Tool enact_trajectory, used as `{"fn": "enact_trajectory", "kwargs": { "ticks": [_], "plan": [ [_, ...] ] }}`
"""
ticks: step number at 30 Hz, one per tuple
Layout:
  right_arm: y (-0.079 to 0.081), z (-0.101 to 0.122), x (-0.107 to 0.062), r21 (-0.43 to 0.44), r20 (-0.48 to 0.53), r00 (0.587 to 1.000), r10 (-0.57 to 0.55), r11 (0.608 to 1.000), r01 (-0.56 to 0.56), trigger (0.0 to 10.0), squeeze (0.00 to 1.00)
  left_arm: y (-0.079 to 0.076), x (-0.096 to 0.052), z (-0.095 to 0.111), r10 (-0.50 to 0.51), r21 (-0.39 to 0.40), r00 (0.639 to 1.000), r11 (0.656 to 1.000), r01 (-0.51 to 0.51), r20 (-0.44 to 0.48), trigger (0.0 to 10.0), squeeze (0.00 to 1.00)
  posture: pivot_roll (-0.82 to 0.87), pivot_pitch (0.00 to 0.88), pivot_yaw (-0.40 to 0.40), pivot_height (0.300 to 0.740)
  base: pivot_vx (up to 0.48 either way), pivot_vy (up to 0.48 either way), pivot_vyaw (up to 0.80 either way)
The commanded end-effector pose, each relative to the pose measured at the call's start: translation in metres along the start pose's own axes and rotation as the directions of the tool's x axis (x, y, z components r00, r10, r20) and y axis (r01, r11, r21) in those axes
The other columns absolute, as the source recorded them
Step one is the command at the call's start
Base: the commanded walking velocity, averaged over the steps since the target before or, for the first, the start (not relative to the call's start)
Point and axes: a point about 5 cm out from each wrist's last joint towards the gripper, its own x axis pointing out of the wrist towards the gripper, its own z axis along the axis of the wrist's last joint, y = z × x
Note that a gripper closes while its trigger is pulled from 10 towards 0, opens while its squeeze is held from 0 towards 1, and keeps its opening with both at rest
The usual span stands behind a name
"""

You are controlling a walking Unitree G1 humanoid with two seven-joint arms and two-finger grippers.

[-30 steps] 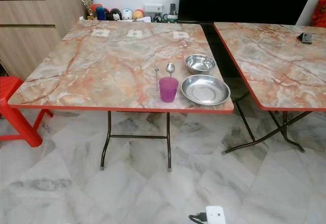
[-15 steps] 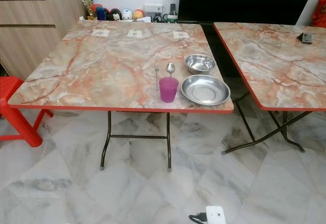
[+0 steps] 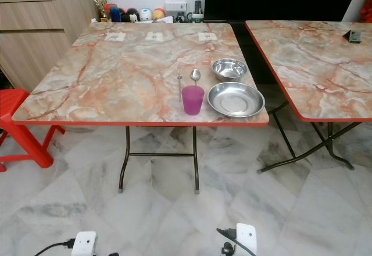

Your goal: Setting the table

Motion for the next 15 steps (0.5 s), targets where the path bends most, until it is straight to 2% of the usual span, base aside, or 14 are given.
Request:
{"fn": "enact_trajectory", "kwargs": {
  "ticks": [1,15],
  "plan": [
    [-0.0011,-0.0043,-0.0006,0.013,-0.017,1.000,-0.001,1.000,0.002,10.0,0.00,0.0026,-0.0013,-0.0044,0.006,-0.004,1.000,1.000,-0.006,-0.014,10.0,0.00,0.05,0.070,-0.016,0.740,0.000,0.000,0.00],
    [-0.0019,-0.0040,-0.0008,0.031,-0.006,1.000,-0.001,1.000,0.001,10.0,0.00,0.0028,-0.0027,-0.0091,-0.003,-0.020,1.000,1.000,0.003,-0.022,10.0,0.00,0.04,0.075,-0.018,0.740,0.000,0.000,0.00]
  ]
}}
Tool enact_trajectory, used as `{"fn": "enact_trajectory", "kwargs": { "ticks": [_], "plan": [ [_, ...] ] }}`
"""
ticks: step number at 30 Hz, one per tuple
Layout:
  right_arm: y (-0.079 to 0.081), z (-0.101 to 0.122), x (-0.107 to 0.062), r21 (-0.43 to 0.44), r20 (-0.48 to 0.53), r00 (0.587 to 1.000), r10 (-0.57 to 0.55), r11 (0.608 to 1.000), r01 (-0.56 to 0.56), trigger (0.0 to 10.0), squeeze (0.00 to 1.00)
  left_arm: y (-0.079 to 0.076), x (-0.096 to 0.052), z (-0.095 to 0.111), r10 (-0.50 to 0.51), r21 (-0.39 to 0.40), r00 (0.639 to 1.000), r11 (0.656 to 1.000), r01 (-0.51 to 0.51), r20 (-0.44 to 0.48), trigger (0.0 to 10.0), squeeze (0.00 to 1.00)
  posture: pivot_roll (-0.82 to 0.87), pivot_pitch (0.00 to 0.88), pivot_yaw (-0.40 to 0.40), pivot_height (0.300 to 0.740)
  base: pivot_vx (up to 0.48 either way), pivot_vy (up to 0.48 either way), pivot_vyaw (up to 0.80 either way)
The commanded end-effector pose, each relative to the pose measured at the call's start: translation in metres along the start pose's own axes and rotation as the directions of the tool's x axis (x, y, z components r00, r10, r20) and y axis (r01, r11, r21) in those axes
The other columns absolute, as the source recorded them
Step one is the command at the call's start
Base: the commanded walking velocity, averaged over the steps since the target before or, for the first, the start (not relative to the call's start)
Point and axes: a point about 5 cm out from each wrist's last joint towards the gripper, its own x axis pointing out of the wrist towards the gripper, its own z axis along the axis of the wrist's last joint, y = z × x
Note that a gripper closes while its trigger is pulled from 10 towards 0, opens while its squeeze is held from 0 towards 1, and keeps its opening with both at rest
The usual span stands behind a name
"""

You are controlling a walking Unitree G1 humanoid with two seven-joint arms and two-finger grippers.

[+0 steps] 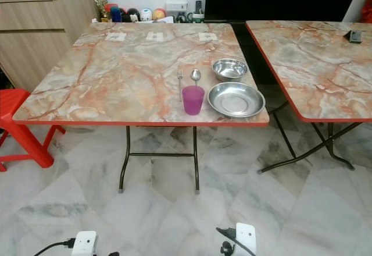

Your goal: Setting the table

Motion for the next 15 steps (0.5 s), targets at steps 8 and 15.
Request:
{"fn": "enact_trajectory", "kwargs": {
  "ticks": [8,15],
  "plan": [
    [-0.0021,-0.0044,-0.0008,0.009,-0.013,1.000,-0.003,1.000,0.003,10.0,0.00,0.0013,-0.0028,-0.0107,-0.003,-0.022,0.999,1.000,0.002,-0.033,10.0,0.00,0.04,0.076,-0.020,0.740,0.143,0.000,0.00],
    [-0.0021,-0.0044,-0.0008,0.005,-0.014,1.000,-0.002,1.000,0.002,10.0,0.00,0.0010,-0.0029,-0.0115,-0.005,-0.023,0.999,1.000,0.005,-0.036,10.0,0.00,0.04,0.075,-0.021,0.740,0.315,0.000,0.00]
  ]
}}
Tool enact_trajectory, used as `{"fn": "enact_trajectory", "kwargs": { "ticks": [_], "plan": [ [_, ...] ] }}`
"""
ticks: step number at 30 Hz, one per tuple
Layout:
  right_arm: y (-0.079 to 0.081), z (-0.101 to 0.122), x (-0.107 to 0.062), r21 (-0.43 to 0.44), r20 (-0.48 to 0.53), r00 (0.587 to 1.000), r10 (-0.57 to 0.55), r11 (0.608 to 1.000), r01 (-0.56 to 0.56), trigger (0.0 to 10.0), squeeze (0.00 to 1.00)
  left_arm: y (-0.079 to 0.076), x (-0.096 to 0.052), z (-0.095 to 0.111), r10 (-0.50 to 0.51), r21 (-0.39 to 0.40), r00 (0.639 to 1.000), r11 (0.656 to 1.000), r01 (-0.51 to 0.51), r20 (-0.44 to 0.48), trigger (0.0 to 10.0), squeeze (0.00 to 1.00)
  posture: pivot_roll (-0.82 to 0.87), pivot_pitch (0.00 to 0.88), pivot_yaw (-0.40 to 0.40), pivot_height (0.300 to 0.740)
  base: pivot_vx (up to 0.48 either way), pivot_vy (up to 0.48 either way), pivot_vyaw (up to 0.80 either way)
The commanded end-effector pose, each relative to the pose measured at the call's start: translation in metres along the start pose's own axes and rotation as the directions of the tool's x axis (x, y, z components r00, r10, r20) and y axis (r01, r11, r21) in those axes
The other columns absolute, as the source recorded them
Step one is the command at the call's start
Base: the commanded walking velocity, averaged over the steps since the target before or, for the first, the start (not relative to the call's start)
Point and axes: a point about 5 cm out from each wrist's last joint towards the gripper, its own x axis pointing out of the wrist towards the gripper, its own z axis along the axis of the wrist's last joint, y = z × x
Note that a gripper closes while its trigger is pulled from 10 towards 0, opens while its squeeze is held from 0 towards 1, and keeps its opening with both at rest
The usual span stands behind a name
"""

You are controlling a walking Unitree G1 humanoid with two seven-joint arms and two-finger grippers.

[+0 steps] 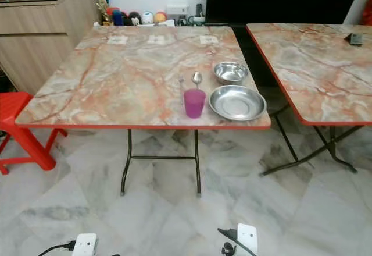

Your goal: Setting the table

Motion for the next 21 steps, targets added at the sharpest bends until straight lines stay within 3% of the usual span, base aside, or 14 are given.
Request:
{"fn": "enact_trajectory", "kwargs": {
  "ticks": [1,21],
  "plan": [
    [0.0006,-0.0019,-0.0002,0.005,-0.007,1.000,0.005,1.000,-0.005,10.0,0.00,0.0022,-0.0020,-0.0078,0.004,-0.016,1.000,1.000,-0.004,-0.028,10.0,0.00,0.04,0.075,-0.021,0.740,0.322,0.000,0.00],
    [0.0007,-0.0018,-0.0002,0.004,-0.006,1.000,0.007,1.000,-0.007,10.0,0.00,0.0001,-0.0023,-0.0106,-0.001,-0.019,0.999,1.000,0.000,-0.036,10.0,0.00,0.04,0.076,-0.022,0.740,0.320,0.000,0.00]
  ]
}}
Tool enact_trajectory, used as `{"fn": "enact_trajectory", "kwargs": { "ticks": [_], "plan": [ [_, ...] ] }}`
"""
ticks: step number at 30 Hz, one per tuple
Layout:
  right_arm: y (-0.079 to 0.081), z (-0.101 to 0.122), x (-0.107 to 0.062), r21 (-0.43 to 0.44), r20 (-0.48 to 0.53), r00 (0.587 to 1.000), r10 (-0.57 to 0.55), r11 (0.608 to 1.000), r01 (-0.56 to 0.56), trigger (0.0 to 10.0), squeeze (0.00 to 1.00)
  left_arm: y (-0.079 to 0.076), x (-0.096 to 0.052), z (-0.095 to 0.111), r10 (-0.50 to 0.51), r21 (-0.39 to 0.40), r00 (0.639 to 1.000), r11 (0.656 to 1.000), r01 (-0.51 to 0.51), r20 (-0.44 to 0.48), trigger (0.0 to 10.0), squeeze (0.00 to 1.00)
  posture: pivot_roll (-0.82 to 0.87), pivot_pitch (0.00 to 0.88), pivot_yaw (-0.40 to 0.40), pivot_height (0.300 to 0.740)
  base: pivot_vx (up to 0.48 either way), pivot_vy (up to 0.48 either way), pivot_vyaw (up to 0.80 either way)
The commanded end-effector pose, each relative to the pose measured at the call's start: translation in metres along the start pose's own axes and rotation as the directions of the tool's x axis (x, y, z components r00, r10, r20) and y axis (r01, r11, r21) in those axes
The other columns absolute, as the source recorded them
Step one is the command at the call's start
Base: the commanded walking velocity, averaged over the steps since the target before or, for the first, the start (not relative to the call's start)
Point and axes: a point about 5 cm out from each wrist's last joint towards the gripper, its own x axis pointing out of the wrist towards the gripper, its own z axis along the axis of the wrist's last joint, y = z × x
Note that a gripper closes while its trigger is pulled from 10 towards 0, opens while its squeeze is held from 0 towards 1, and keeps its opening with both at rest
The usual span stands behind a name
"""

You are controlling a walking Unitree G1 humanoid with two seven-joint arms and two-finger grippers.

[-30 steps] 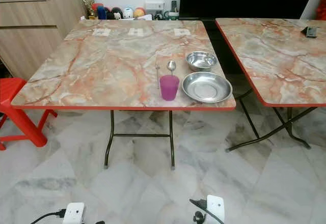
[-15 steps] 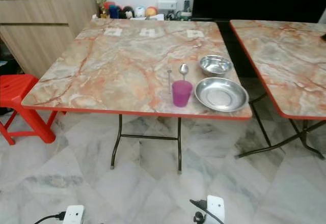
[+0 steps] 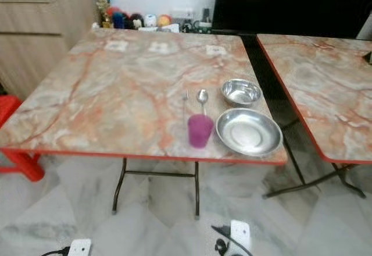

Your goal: Setting the table

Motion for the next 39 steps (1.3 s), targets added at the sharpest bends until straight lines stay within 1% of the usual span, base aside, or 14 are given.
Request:
{"fn": "enact_trajectory", "kwargs": {
  "ticks": [1,9,12,14,15,17,19,22,24,26,34,39],
  "plan": [
    [-0.012,-0.005,-0.002,0.003,-0.016,0.999,-0.032,0.999,0.032,10.0,0.00,-0.006,0.000,-0.004,-0.012,-0.019,1.000,1.000,0.011,-0.015,10.0,0.00,0.04,0.076,-0.022,0.740,0.319,0.000,0.00],
    [-0.012,-0.005,-0.002,0.003,-0.016,0.999,-0.032,0.999,0.032,10.0,0.00,-0.006,0.000,-0.004,-0.012,-0.020,1.000,1.000,0.012,-0.015,10.0,0.00,0.04,0.076,-0.022,0.740,0.319,0.000,0.00],
    [-0.011,-0.005,-0.002,0.001,-0.015,0.999,-0.029,1.000,0.029,10.0,0.00,-0.004,0.000,-0.005,0.004,-0.009,1.000,1.000,-0.005,-0.015,10.0,0.00,0.04,0.077,-0.023,0.740,0.000,0.000,0.00],
    [-0.012,0.003,-0.003,0.005,0.087,0.995,-0.042,0.999,0.042,10.0,0.00,-0.005,-0.001,-0.007,0.002,-0.009,1.000,1.000,-0.002,-0.021,10.0,0.00,0.03,0.076,-0.029,0.740,0.000,0.000,0.00],
    [-0.012,0.005,-0.003,0.007,0.100,0.994,-0.040,0.999,0.039,10.0,0.00,-0.005,-0.001,-0.007,0.001,-0.009,1.000,1.000,-0.001,-0.022,10.0,0.00,0.03,0.076,-0.029,0.740,0.000,0.000,0.00],
    [-0.012,0.005,-0.003,0.007,0.102,0.994,-0.035,0.999,0.034,10.0,0.00,-0.006,-0.001,-0.008,-0.001,-0.009,1.000,1.000,0.001,-0.024,10.0,0.00,0.00,0.078,-0.030,0.740,0.000,0.000,0.00],
    [-0.013,0.003,-0.003,0.005,0.086,0.995,-0.045,0.999,0.045,10.0,0.00,-0.009,-0.001,-0.009,-0.016,-0.008,1.000,1.000,0.016,-0.027,10.0,0.00,0.01,0.077,-0.034,0.740,0.000,0.000,0.00],
    [-0.014,0.002,-0.003,0.004,0.071,0.996,-0.053,0.999,0.053,10.0,0.00,-0.009,-0.001,-0.009,-0.013,-0.006,1.000,1.000,0.013,-0.026,10.0,0.00,0.02,0.077,-0.037,0.740,0.000,0.000,0.00],
    [-0.015,0.001,-0.003,-0.005,0.065,0.997,-0.051,0.999,0.052,10.0,0.00,-0.009,-0.001,-0.010,-0.011,-0.008,1.000,1.000,0.011,-0.028,10.0,0.00,0.02,0.076,-0.039,0.740,-0.480,0.000,0.00],
    [-0.015,0.001,-0.003,-0.009,0.066,0.997,-0.049,0.999,0.050,10.0,0.00,-0.009,-0.001,-0.011,-0.010,-0.011,1.000,1.000,0.009,-0.028,10.0,0.00,0.02,0.075,-0.038,0.740,-0.388,0.000,0.00],
    [-0.015,0.000,-0.003,0.001,0.076,0.996,-0.054,0.999,0.054,10.0,0.00,-0.006,-0.002,-0.015,0.005,0.002,0.999,1.000,-0.004,-0.044,10.0,0.00,0.02,0.069,-0.036,0.740,0.000,0.000,0.00],
    [-0.015,0.002,-0.004,0.025,0.104,0.993,-0.063,0.998,0.061,10.0,0.00,-0.004,-0.003,-0.015,0.007,0.005,0.999,1.000,-0.006,-0.044,10.0,0.00,0.02,0.070,-0.039,0.740,0.000,0.000,0.00]
  ]
}}
